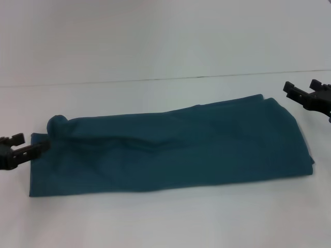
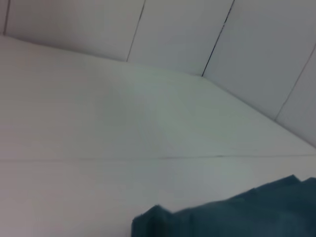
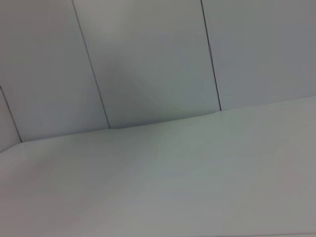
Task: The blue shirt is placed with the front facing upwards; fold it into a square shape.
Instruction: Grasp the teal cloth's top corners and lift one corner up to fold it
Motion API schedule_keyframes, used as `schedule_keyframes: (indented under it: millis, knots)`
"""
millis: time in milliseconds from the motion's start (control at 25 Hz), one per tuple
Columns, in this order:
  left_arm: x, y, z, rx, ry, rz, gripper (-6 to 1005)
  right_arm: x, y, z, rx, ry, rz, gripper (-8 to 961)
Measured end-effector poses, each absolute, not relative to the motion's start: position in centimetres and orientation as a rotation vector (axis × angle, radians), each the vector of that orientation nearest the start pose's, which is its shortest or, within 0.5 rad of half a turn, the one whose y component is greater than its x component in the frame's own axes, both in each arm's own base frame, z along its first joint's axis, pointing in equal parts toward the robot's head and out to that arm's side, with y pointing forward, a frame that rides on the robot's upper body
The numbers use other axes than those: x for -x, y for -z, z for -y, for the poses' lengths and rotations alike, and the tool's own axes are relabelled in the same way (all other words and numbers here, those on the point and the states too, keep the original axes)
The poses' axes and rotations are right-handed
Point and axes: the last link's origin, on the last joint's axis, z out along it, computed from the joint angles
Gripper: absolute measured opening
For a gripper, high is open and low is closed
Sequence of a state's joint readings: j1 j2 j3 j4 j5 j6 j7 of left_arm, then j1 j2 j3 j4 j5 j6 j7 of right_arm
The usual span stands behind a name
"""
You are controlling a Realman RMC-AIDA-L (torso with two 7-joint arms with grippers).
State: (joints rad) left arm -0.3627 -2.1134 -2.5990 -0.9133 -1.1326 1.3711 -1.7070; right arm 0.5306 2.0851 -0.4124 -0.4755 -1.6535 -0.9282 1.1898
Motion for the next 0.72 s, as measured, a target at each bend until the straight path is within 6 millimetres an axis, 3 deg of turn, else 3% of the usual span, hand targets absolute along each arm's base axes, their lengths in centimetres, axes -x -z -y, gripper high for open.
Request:
schedule_keyframes:
  millis: [480, 720]
  knots:
    - [34.9, -4.3, -31.2, 2.257, 0.408, 1.104, 855, -34.2, -4.0, -38.5, 1.815, -0.661, -0.916, 889]
    - [35.2, -3.8, -30.8, 2.270, 0.389, 1.087, 854, -34.2, -4.0, -38.5, 1.814, -0.661, -0.917, 889]
